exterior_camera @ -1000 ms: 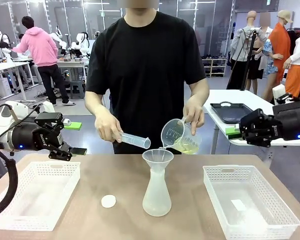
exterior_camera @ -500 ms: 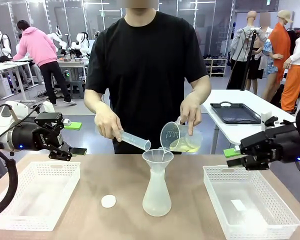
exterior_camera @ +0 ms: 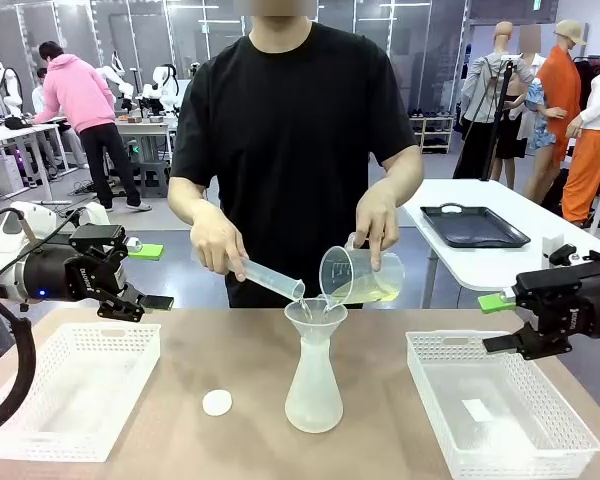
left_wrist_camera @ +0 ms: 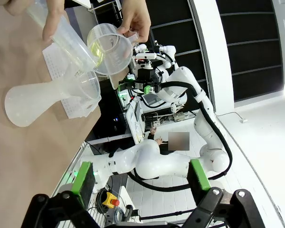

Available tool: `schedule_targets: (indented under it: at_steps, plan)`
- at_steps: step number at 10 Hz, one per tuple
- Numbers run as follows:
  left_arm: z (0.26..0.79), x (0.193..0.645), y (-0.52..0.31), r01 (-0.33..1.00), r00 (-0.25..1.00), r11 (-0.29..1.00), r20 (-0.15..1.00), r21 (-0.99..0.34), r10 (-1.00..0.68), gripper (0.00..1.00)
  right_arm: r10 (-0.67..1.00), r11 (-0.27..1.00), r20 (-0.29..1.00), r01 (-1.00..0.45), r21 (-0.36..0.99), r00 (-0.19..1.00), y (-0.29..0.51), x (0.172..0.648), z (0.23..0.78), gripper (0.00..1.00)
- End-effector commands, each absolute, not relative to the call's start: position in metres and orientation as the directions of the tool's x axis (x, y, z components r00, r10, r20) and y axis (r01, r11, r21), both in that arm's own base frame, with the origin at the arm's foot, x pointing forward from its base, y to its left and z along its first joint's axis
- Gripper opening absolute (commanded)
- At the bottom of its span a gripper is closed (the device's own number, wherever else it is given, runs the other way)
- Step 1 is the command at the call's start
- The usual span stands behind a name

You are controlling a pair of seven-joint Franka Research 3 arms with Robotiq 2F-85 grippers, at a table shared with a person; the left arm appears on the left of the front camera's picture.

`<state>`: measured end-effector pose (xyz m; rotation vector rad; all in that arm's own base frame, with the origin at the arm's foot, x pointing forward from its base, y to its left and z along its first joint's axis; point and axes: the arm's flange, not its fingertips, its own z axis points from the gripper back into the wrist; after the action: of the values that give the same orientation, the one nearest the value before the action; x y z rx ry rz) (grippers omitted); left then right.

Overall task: Prepare the solutions needed for the experiment.
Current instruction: Once the solution is in the Big flask , pick up the Plastic Funnel and place it back into the right Organizing basket.

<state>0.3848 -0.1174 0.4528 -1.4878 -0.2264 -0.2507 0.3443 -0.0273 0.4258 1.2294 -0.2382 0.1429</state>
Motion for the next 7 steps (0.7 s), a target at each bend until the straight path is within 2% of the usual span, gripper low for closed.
schedule_targets:
  at_steps: [1,7]
  plan:
    - [0.4547,0.3844,-0.1186,0.302,0.953,0.050,0.301,-0.952,-0.026,1.00,-0.021,0.326,0.263,-0.242,0.914,0.965,-0.0274,0.3437,0.4279,1.00]
    - [0.4547,0.3844,-0.1186,0.302,0.953,0.050,0.301,-0.952,-0.026,1.00,-0.021,0.326,0.263,-0.242,0.914,0.965,-0.0274,0.3437,0.4279,1.00]
